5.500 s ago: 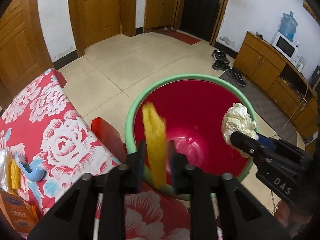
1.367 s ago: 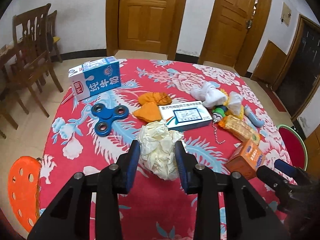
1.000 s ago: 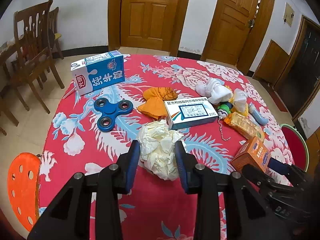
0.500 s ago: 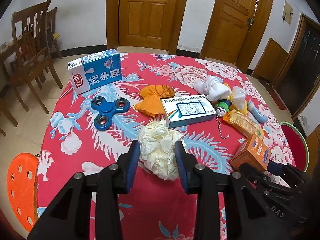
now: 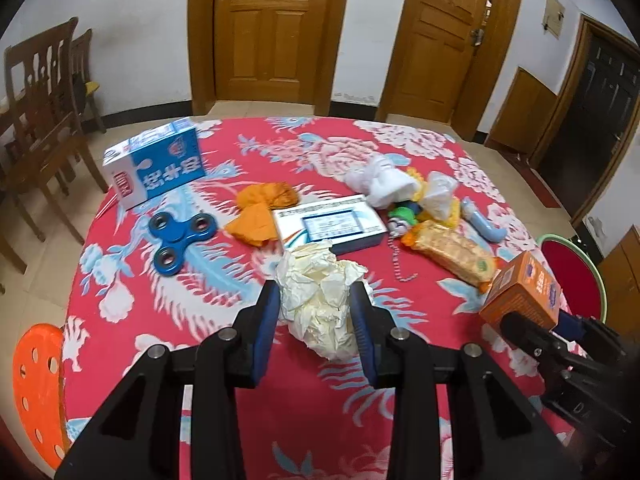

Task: Collect trash
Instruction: 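Carry the paper and orange box over the red basin with both tools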

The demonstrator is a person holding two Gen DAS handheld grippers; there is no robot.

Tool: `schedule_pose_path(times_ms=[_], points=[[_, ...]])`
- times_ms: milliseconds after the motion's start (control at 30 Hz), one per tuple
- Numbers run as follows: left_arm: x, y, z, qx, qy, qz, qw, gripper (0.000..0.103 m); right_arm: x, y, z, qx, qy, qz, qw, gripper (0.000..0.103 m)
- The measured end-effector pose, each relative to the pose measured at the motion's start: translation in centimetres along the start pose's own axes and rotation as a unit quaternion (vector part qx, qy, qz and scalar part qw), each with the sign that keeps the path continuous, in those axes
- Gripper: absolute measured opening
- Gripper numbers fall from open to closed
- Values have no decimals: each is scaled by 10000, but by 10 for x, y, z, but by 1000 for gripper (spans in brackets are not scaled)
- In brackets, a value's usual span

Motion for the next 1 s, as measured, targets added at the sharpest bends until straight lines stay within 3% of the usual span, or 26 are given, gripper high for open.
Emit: schedule_pose_path(times_ms=[500,1000], points=[[69,-2,15,25,615,-283,9977,36,64,-42,3,418,640,-328,9965,58],[143,0,22,56,1248,-502,9909,36,144,-76,-7,761,1458,-626,9844,58]])
Point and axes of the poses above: each gripper's, at about its wrist camera, not at the fingertips, and y roughly the way its jaws point, x to its right, z to its top, the point moved 5 cm from there along y, roughly the way its jaws point, and after that the axes turned 8 degrees about -x, right-handed, at the moved point
